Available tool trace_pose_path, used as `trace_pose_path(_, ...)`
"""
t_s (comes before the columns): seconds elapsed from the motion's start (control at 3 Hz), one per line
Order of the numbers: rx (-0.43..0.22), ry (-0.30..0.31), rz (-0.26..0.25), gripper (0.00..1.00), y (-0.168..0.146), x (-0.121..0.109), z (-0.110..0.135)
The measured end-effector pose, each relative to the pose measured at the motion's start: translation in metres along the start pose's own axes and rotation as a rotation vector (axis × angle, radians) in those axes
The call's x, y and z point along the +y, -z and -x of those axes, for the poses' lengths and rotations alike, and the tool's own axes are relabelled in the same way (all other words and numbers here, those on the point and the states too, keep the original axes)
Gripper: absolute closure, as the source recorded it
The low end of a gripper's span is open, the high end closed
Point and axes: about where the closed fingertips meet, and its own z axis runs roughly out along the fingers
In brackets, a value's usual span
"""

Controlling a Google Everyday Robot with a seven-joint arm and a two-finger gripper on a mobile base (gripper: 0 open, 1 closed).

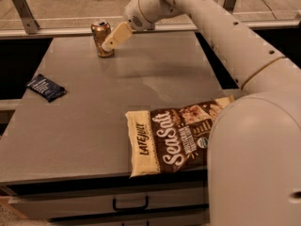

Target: Move orange can near brown chip bag

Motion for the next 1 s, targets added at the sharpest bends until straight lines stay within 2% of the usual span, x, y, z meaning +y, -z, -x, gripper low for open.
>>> trace_pose_path(0.33, -0.051, -0.110, 0.013, 0.00, -0.039, -0.007, -0.004)
trace_pose_path(0.67, -0.087, -0.198, 0.005, 0.00, -0.062, -0.018, -0.011)
trace_pose_path(1.0, -0.121, -0.266, 0.025, 0.18, -0.083, -0.019, -0.012)
